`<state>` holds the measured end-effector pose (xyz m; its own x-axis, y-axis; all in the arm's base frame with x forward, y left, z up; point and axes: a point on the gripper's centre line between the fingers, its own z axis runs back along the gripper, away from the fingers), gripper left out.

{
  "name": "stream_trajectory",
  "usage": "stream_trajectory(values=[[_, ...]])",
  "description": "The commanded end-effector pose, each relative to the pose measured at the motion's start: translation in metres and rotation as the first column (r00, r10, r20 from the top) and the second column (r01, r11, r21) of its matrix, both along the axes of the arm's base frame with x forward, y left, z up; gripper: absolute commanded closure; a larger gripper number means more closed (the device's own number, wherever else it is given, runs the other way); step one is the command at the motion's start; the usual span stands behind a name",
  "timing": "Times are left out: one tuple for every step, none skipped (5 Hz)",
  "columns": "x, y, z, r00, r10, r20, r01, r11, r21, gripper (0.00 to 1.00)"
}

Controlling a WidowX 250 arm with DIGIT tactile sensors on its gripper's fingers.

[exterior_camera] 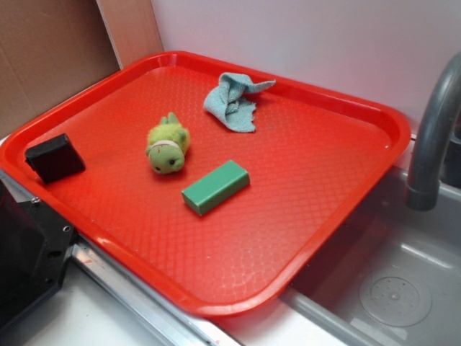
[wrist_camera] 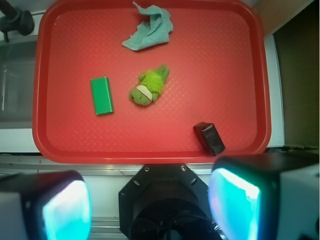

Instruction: Grab the black box.

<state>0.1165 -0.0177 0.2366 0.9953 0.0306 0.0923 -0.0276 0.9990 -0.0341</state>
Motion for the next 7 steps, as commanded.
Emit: stream_trajectory(values=[[0.0, 0.0, 0.0, 1.0, 0.0, 0.0, 0.0, 1.0, 0.0, 0.0], [0.006, 0.025, -0.043, 0.997, -0.076, -0.021, 0.076, 0.997, 0.03, 0.0], [-0.003, 0.049, -0.075, 0.98, -0.197, -0.005, 0.197, 0.978, 0.066, 0.0], [-0.007, 0.074, -0.114, 0.982, -0.188, -0.032, 0.189, 0.98, 0.066, 0.0], [0.001, 0.08, -0.146, 0.965, -0.263, 0.006, 0.262, 0.96, 0.097, 0.0], [0.009, 0.091, -0.166, 0.956, -0.292, -0.027, 0.293, 0.951, 0.1, 0.0], [0.022, 0.098, -0.191, 0.935, -0.352, -0.047, 0.354, 0.934, 0.056, 0.0]])
